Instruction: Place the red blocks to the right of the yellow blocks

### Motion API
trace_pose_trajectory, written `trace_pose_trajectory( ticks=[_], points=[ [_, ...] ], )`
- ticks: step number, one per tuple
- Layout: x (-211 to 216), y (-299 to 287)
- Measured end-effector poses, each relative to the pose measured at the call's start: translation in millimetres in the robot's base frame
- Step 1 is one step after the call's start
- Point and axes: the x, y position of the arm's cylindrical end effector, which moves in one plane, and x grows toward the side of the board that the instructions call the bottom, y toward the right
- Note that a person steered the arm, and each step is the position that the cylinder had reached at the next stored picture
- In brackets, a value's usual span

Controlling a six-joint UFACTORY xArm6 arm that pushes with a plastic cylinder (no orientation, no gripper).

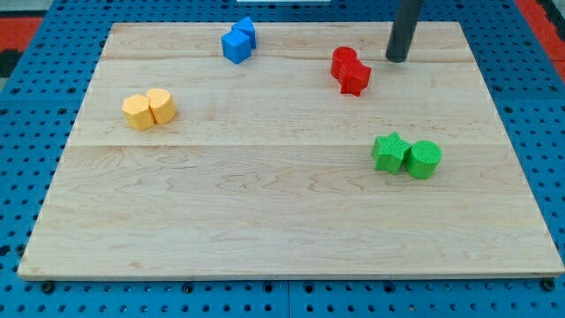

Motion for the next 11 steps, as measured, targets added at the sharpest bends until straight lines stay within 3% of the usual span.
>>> trace_pose_trajectory(
  ticks=[3,4,6,7,8,9,10,11],
  points=[
    [70.7,-105.8],
    [87.7,-45.3],
    [103.8,-160.5],
    [94.6,-149.2],
    [70.3,-55.6],
    [0.6,-42.5],
    [-22.8,-103.1],
    [24.0,-147.3]
  ],
)
